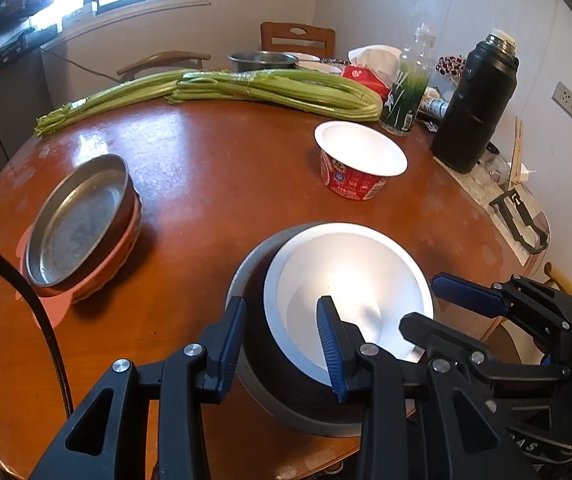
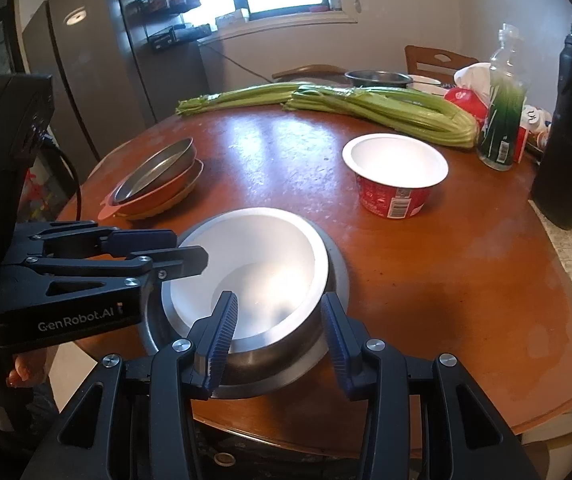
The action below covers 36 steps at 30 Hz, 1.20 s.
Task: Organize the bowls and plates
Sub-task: 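Lower the white bowl into the deep steel bowl and open the left tool, then move the left tool to the small white plate and grip its rim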
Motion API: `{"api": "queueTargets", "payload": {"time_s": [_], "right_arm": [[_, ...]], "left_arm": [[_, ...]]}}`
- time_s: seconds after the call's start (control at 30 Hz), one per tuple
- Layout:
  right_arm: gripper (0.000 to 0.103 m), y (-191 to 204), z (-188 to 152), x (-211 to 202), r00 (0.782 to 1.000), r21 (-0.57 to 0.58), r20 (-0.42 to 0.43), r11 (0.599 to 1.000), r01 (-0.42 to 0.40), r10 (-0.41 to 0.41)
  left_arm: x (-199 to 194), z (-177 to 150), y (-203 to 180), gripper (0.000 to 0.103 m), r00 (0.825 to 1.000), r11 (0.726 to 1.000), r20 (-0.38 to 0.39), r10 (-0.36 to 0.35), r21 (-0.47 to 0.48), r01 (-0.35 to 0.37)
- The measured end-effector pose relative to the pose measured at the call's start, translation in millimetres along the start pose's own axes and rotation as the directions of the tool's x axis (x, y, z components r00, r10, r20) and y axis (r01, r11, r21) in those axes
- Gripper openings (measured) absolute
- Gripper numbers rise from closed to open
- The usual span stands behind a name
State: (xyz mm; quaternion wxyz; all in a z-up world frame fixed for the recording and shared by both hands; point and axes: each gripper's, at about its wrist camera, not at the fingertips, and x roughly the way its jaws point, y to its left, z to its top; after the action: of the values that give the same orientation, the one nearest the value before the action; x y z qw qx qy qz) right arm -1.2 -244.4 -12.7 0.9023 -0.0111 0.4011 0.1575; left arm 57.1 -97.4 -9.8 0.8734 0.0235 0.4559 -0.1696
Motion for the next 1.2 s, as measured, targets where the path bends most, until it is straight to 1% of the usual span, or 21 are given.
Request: {"api": "queueTargets", "payload": {"time_s": [0.37, 0.43, 0.47, 0.53, 0.67, 0.93, 1.2], "right_arm": [[0.046, -6, 6, -8, 0.999, 0.018, 0.034, 1.0, 0.021, -0.022], [0.047, -7, 8, -9, 0.999, 0.02, 0.043, 1.0, 0.021, -0.022], [0.051, -8, 10, -10, 0.999, 0.023, 0.048, 0.999, 0.023, -0.024], [0.052, -11, 13, -12, 0.998, 0.029, 0.056, 0.999, 0.028, -0.03], [0.052, -19, 21, -15, 0.996, 0.045, 0.076, 0.998, 0.042, -0.045], [0.053, -45, 36, -15, 0.992, 0.092, 0.108, 0.994, 0.053, -0.063], [0.053, -74, 56, -5, 0.988, 0.132, 0.122, 0.988, 0.073, -0.09]], "left_arm": [[-13, 1, -1, 0.037, 0.999, 1.0, 0.046, 0.018, 0.009, -0.019], [-14, 3, -2, 0.037, 0.998, 1.0, 0.054, 0.027, 0.014, -0.028], [-14, 5, -3, 0.037, 0.998, 0.999, 0.059, 0.028, 0.017, -0.029], [-14, 9, -4, 0.037, 0.998, 0.999, 0.064, 0.026, 0.017, -0.028], [-11, 21, -6, 0.037, 0.997, 1.0, 0.077, 0.023, 0.017, -0.024], [-3, 49, -16, 0.037, 0.996, 0.998, 0.09, 0.023, 0.058, -0.028], [17, 83, -26, 0.037, 0.997, 0.996, 0.076, 0.007, 0.086, -0.014]]}}
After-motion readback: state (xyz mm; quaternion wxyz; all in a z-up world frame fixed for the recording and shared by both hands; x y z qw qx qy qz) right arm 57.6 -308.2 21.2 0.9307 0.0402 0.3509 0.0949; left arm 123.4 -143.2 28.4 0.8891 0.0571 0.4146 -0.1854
